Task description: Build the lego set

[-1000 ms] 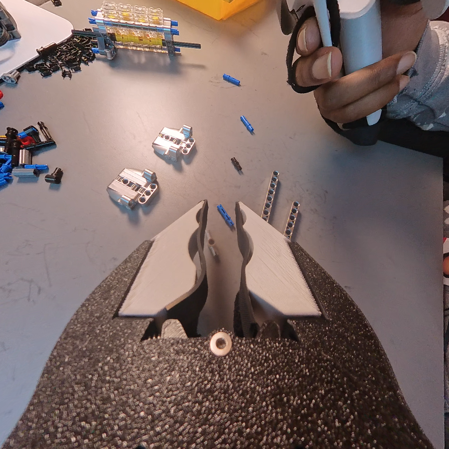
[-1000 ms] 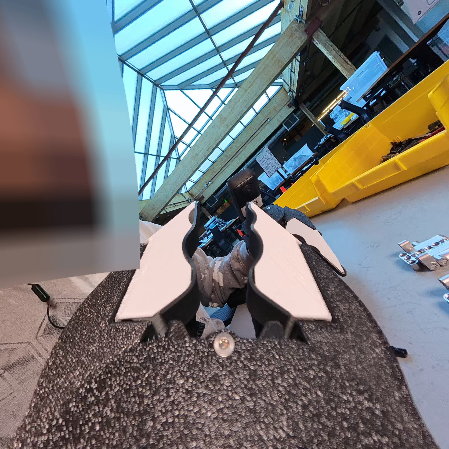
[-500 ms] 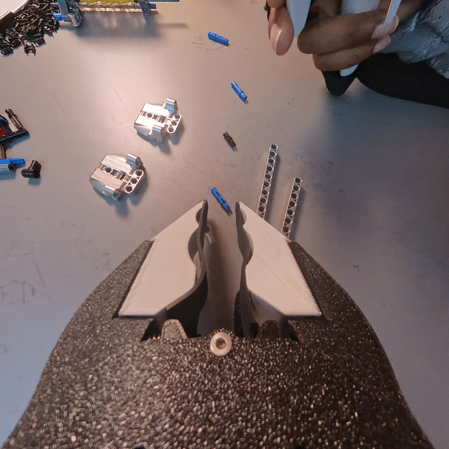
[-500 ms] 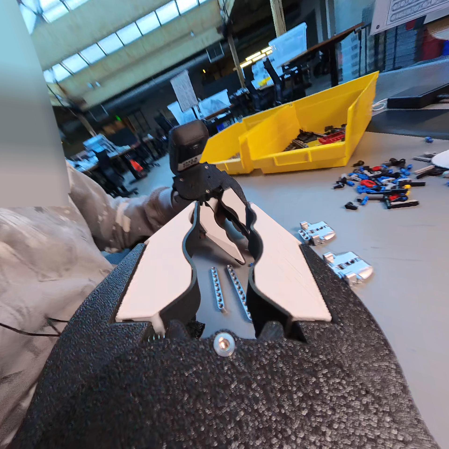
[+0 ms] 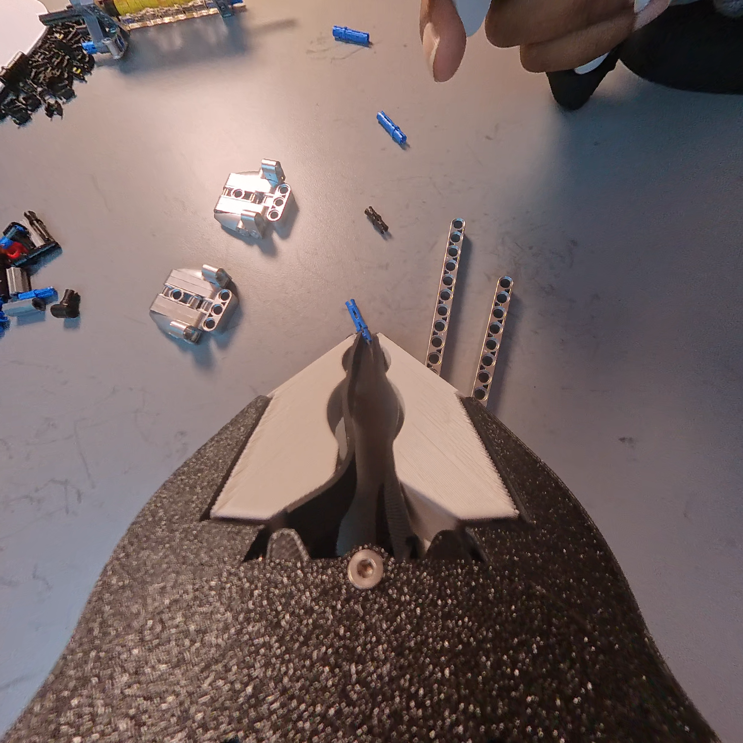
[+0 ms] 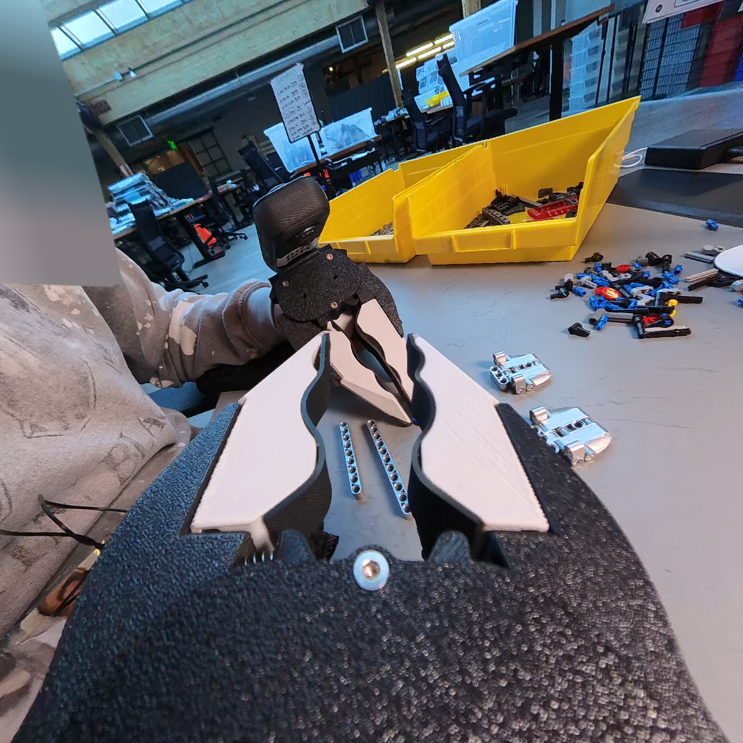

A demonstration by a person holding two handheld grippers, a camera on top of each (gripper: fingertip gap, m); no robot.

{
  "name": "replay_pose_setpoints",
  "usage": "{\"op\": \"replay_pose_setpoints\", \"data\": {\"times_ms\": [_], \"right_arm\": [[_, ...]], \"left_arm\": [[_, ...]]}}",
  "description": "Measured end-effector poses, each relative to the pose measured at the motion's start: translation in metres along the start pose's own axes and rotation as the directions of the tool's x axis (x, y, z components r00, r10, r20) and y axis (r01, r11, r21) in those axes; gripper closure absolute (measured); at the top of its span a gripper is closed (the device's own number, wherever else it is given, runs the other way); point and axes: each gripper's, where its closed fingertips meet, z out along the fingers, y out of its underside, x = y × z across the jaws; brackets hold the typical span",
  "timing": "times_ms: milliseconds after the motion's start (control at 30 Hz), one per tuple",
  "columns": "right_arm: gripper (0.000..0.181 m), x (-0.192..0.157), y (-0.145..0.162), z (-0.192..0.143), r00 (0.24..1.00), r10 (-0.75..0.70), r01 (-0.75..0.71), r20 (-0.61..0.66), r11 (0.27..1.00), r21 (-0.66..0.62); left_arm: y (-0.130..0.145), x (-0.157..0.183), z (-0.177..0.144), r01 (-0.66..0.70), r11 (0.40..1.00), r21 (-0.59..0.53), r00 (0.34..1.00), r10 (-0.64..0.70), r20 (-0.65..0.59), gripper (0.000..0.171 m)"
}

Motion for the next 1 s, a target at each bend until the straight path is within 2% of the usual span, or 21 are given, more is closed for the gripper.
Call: {"op": "replay_pose_setpoints", "data": {"times_ms": [100, 167, 267, 400, 633, 833, 1000], "right_arm": [[0.144, -0.007, -0.007, -0.001, 0.997, 0.047, -0.05, 0.062, 0.998, 0.048], [0.144, -0.014, -0.021, -0.006, 0.98, 0.131, -0.15, 0.15, 0.981, 0.123], [0.145, -0.017, -0.041, -0.017, 0.926, 0.252, -0.317, 0.281, 0.923, 0.219], [0.145, -0.012, -0.056, -0.029, 0.877, 0.317, -0.427, 0.36, 0.858, 0.286], [0.145, -0.014, -0.066, -0.036, 0.836, 0.347, -0.496, 0.426, 0.809, 0.315], [0.147, -0.013, -0.069, -0.039, 0.813, 0.36, -0.529, 0.458, 0.786, 0.32], [0.148, -0.013, -0.068, -0.038, 0.802, 0.369, -0.543, 0.469, 0.779, 0.315]], "left_arm": [[-0.001, -0.001, 0.001, -0.002, 1.0, 0.007, 1.0, 0.002, 0.007, 0.171], [-0.002, -0.001, 0.001, 0.001, 1.0, 0.011, 1.0, -0.001, 0.003, 0.171], [-0.002, -0.002, 0.001, 0.012, 1.0, 0.016, 1.0, -0.012, 0.004, 0.171], [-0.004, -0.01, -0.001, 0.052, 0.997, 0.048, 0.998, -0.054, 0.024, 0.171], [-0.019, -0.025, -0.012, 0.142, 0.976, 0.167, 0.988, -0.151, 0.041, 0.171], [-0.048, -0.031, -0.036, 0.266, 0.892, 0.366, 0.963, -0.261, -0.063, 0.157], [-0.056, -0.034, -0.046, 0.346, 0.837, 0.424, 0.938, -0.319, -0.137, 0.153]]}}
